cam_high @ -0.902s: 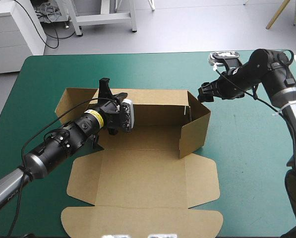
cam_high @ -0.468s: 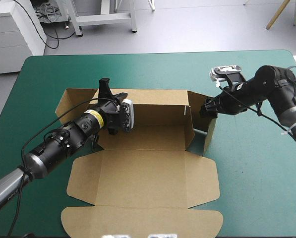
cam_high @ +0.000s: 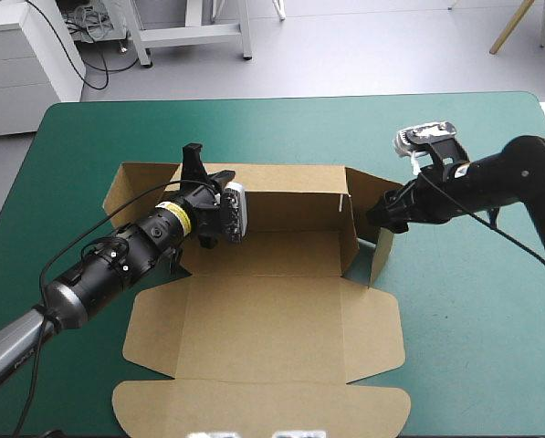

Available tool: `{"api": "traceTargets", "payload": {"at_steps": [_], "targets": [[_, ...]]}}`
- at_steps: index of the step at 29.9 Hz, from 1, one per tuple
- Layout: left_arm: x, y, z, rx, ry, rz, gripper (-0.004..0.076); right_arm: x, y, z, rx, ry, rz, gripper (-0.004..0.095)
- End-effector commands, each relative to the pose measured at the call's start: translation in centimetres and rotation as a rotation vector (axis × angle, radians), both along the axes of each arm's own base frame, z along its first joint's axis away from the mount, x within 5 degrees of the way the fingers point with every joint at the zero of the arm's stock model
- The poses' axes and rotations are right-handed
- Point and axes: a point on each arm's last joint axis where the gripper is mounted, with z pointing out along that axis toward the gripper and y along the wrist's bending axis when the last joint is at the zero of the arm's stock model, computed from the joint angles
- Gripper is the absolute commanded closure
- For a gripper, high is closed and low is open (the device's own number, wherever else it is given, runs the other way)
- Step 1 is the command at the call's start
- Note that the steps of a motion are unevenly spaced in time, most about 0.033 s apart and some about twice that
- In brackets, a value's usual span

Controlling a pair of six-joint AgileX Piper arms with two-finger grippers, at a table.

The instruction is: Fold the box

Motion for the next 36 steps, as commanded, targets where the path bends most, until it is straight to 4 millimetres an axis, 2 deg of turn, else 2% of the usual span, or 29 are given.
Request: {"api": "traceTargets", "payload": {"at_steps": [1,3,7,9,10,13,15,20,22,26,29,36], "targets": [[-0.4,-0.2,2.6,-0.082,-0.096,-0.037,0.0734,-3.9,-0.3,4.5,0.05,-0.194,0.022,0.027],[-0.4,-0.2,2.6,-0.08,-0.097,-0.037,0.0734,-5.5,-0.5,6.1,0.056,-0.269,0.024,0.0387],[-0.4,-0.2,2.6,-0.08,-0.097,-0.037,0.0734,-8.6,-1.1,9.7,0.079,-0.474,-0.005,0.0692],[-0.4,-0.2,2.6,-0.08,-0.097,-0.037,0.0734,-9.4,-1.3,11.1,0.088,-0.555,-0.024,0.0771],[-0.4,-0.1,2.6,-0.079,-0.096,-0.036,0.0734,-9.8,-1.4,11.9,0.094,-0.604,-0.036,0.0777],[-0.4,-0.1,2.5,-0.076,-0.092,-0.033,0.0734,-10.3,-1.6,13.6,0.101,-0.678,-0.048,0.0715],[-0.4,-0.1,2.5,-0.075,-0.091,-0.032,0.0734,-10.2,-1.6,14.3,0.102,-0.71,-0.053,0.0613],[-0.4,-0.1,2.5,-0.075,-0.091,-0.032,0.0734,-8.8,-1.8,15.8,0.12,-0.784,-0.099,0.0237],[-0.4,-0.1,2.5,-0.074,-0.09,-0.031,0.0734,-7.8,-1.8,16.1,0.119,-0.801,-0.116,0.0169],[-0.4,-0.1,2.5,-0.074,-0.09,-0.031,0.0734,-5.5,-1.8,16.1,0.1,-0.792,-0.157,0.0164],[-0.4,-0.1,2.5,-0.074,-0.09,-0.031,0.0734,-2.9,-1.9,15.6,0.068,-0.76,-0.19,0.0164],[-0.4,0.0,2.4,-0.063,-0.078,-0.021,0.0734,3.7,-1.3,12.6,0.043,-0.625,-0.221,0.0164]]}}
